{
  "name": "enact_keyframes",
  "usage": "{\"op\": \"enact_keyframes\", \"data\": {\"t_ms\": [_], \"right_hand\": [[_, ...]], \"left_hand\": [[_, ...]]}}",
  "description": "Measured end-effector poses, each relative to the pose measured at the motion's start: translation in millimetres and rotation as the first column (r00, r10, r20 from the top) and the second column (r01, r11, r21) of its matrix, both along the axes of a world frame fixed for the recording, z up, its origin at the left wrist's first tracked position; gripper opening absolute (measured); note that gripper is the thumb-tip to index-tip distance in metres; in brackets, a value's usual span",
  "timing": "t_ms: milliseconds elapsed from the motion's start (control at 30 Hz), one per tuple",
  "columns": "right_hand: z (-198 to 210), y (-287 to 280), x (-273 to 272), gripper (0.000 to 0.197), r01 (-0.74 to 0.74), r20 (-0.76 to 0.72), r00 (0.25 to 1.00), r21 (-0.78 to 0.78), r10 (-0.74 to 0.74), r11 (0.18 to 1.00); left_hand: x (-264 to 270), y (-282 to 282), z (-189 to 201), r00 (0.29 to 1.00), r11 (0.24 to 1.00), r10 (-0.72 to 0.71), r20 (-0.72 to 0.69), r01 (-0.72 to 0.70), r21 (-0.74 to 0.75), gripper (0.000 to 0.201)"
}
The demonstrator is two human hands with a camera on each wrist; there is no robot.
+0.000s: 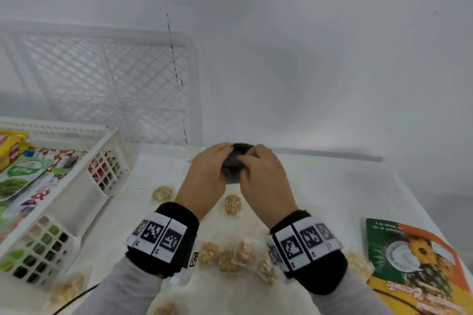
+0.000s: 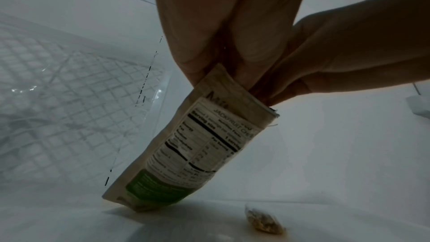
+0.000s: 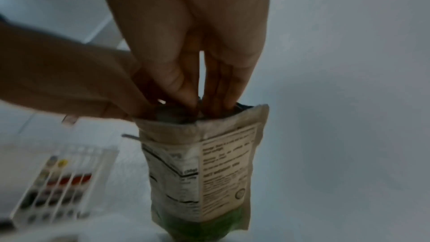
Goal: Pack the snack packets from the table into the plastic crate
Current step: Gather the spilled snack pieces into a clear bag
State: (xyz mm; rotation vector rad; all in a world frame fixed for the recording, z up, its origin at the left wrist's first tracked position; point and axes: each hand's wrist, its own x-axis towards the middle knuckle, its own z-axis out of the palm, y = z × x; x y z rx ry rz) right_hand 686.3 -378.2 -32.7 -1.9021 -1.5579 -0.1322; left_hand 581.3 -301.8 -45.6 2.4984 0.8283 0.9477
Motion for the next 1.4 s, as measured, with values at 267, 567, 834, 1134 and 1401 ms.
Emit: {"op": "enact_keyframes", "data": {"t_ms": [267,567,834,1134,1401], "right_hand": [[17.8,27.1,-13.0,0.019,0.086,0.287,0.958,-0.243,-0.013,0.966],[18.8,47.6,-59.6,0.011,-0.095,0.246,0.964,-0.046,0.103,0.994],[-9.5,69.2,-115.1,0.017,-0.285,0.196,0.939,-0.016,0.282,0.958],[-33.3,66.9,-139.6,0.009,-0.415,-0.15,0.9,0.0,0.41,0.91],[-51.7,54.8,-135.2,0.012,-0.211,-0.691,0.66,0.206,0.295,0.955]], "left_hand": [[-9.5,1.8,13.5,0.994,0.995,-0.067,0.09,0.06,0.073,0.056],[-70.8,19.3,27.3,0.992,0.992,0.039,0.124,-0.053,0.117,0.061],[-127.1,32.4,14.4,0.992,0.985,0.12,0.028,-0.123,0.123,0.059],[-165.0,45.0,-21.4,0.995,0.994,0.096,0.004,-0.096,0.05,0.056],[-178.7,50.7,-42.0,0.949,0.974,0.188,-0.255,-0.213,-0.075,0.033]]}}
